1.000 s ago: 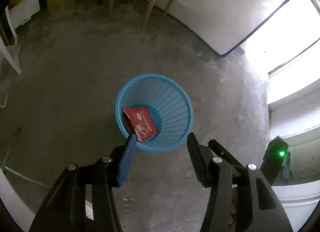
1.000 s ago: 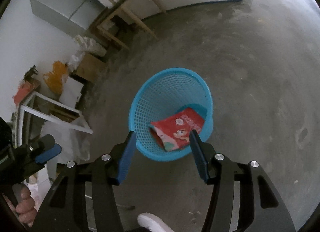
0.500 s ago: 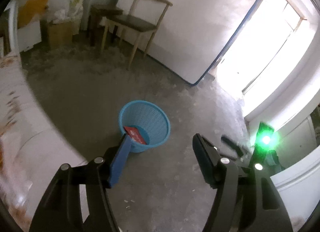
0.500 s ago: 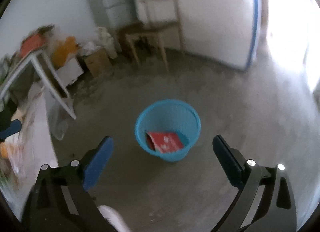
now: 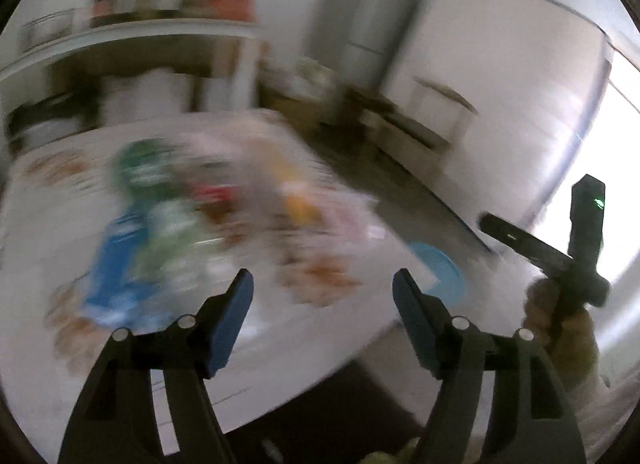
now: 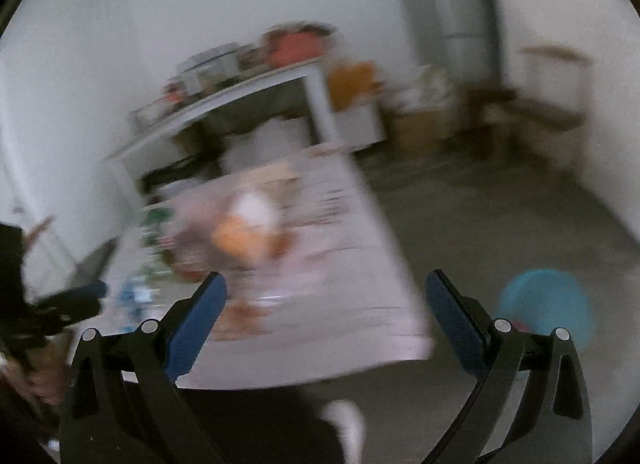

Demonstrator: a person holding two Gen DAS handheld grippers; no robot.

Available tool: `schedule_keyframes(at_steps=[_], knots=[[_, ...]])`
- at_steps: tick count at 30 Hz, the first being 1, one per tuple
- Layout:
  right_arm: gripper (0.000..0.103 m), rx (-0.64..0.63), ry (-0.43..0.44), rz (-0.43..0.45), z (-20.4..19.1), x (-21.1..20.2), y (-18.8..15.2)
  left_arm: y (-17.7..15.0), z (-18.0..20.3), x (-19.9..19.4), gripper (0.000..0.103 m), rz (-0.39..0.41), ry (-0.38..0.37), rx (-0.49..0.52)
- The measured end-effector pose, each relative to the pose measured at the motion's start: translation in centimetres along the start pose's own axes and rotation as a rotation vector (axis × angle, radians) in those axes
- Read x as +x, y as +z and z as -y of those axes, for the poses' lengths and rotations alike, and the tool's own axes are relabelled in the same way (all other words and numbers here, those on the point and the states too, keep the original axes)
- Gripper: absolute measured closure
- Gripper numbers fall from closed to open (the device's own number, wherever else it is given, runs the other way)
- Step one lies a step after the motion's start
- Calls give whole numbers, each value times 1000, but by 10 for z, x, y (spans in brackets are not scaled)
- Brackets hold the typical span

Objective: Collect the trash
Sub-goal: 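Move both open tools back to the table, then grasp the blue wrapper with the left tool while the right tool grasps the clear cake bag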

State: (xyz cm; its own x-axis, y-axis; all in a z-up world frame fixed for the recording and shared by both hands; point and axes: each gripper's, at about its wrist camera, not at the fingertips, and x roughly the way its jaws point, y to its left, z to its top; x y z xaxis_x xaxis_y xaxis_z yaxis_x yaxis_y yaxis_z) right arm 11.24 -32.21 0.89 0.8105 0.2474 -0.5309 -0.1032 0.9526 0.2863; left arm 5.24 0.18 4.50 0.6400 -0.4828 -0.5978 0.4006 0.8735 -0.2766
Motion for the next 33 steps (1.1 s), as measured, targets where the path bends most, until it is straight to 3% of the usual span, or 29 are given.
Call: schedule_keyframes(at_steps=[2,5,10,12,16,19,21,28,33], knots=[[7,-11,113,-53,-26,19,2,-9,-28,-11,32,34,83,-62],[8,-28,211,-119,-61,35,4,-19,-53,-7,32,41,183,-107],[11,-55,282,-205,-111,52,6,-28,-82,19,32,-32,234,-106],[13,-56,286,-236,-118,58,4,-29,-88,32,38,-61,239,-120],[18,-33,272,-283,-123,73,2,-36,-94,44,49,-92,244,-136],[20,-13,252,-296,-123,76,1,-40,-99,53,66,-114,261,-143],[21,-4,219,-288,-115,76,3,-45,-99,56,82,-121,257,-141],[21,49,66,-211,-75,77,20,-49,-101,51,91,-111,248,-137],[21,40,-27,-243,-56,108,24,-51,-101,49,92,-113,250,-135]])
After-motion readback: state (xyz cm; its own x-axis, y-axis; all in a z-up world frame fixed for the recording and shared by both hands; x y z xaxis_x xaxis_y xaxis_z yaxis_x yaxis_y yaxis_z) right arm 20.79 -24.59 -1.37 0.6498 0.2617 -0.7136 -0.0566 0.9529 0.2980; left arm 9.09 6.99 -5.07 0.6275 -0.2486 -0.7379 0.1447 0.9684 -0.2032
